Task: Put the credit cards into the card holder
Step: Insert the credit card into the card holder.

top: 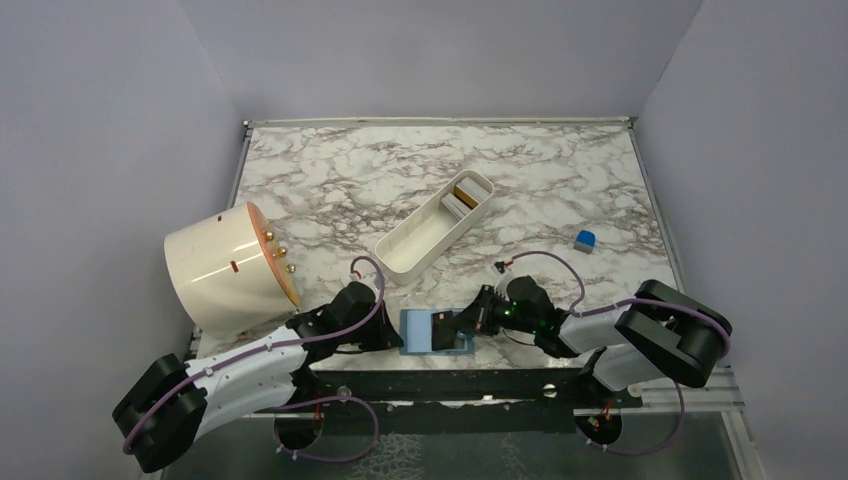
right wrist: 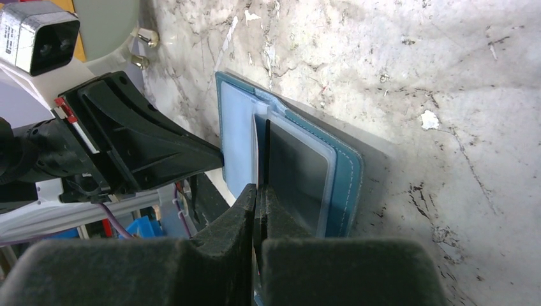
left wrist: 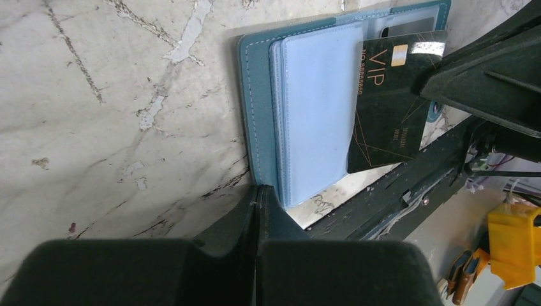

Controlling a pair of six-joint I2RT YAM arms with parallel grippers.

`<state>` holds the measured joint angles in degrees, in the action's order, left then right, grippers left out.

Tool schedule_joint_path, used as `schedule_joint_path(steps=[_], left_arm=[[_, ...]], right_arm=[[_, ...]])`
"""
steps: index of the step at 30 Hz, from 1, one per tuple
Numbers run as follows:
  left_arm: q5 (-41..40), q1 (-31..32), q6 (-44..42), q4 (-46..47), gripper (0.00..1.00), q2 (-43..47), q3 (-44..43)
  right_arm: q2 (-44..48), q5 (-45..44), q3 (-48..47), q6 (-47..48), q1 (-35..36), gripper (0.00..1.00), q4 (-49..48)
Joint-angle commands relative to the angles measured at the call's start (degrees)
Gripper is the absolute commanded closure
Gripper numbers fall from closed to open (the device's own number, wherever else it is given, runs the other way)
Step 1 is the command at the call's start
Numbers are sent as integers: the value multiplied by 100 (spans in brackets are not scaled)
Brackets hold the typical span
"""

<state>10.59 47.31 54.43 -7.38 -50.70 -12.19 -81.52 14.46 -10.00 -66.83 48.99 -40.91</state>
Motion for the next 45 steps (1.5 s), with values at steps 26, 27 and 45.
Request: schedule_joint_path(steps=[26, 27, 45], left_arm=[[552, -11, 410, 896, 100, -137, 319], [580, -11, 451, 968, 100, -134, 345], [660, -11, 518, 1308, 100, -263, 403]], right_arm=[[-518, -83, -87, 113, -6, 99, -458], [-536, -84, -104, 109, -6, 99, -462], [-410, -579, -793, 486, 404, 74, 1052]])
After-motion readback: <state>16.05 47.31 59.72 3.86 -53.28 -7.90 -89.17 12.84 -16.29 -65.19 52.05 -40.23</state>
